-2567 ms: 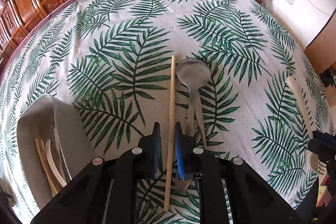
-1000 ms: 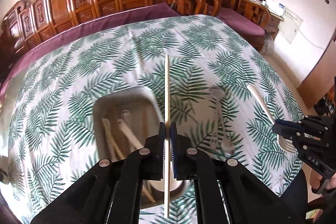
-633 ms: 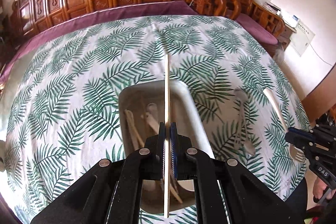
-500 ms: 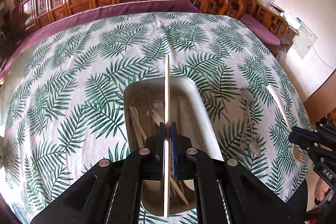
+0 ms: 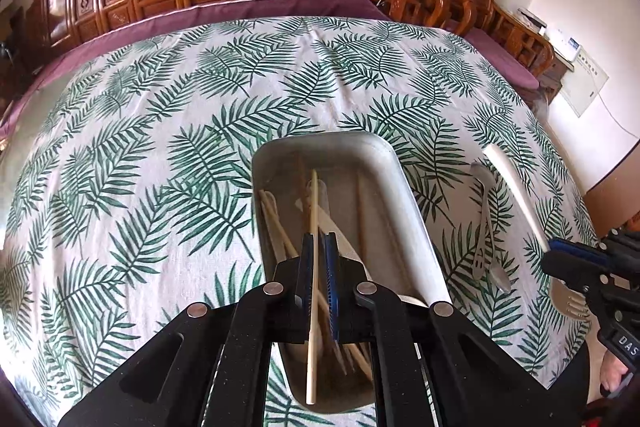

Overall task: Organize utensils
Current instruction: 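Carry the chopstick and the white fork toward the grey tray with both grippers, then lower the chopstick into the grey tray and open the left gripper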

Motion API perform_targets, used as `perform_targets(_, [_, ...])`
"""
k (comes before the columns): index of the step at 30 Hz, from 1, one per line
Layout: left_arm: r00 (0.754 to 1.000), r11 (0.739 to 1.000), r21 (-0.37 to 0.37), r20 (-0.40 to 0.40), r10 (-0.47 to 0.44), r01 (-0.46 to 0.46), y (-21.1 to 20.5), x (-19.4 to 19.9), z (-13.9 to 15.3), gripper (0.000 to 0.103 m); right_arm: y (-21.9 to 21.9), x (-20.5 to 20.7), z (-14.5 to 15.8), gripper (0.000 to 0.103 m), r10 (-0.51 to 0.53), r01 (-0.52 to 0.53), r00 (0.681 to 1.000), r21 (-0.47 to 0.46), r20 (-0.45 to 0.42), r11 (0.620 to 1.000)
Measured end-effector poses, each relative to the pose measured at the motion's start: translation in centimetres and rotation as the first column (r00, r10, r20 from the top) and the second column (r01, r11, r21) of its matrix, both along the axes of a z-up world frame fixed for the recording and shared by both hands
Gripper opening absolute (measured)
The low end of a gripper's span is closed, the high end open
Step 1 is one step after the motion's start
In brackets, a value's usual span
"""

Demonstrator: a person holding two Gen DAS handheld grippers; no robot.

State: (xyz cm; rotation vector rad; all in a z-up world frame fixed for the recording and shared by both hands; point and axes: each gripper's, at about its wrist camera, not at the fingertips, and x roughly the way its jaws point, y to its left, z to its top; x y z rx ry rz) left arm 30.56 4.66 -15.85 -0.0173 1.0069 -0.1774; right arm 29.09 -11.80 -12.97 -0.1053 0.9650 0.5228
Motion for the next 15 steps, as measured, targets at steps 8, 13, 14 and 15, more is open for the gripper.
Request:
perform_targets(8, [0.999,0.999,-0.01,0.028,0.031,-0.03,2.1,-2.2,1.0,0.006,2.8,0.9,-0.9,0.007,0.029,-0.028,0.999,0.017,-0.022,0.999])
perform_targets(13, [0.998,0.999,-0.015,0.036,0.042,-0.042,3.7,-3.4,1.4,0.006,4.9,1.8,-1.7,0.007,0.037,-0.036,0.998,0.039,-0.045,0.999])
perform_targets(14, [0.998,0.999,-0.013,0.039,0.045,-0.044,3.9,-3.6,1.5,0.006,5.2,2.0,-1.8,0.007,0.034,-0.032,0.998,0.046,-0.051,0.998])
perform_targets(15, [0.998,0.999,-0.014,0.041,0.047,-0.047,4.2,-3.8,1.7,0.006,5.5,2.3,-2.0,0.008,0.031,-0.027,0.998,0.055,-0.058,0.998])
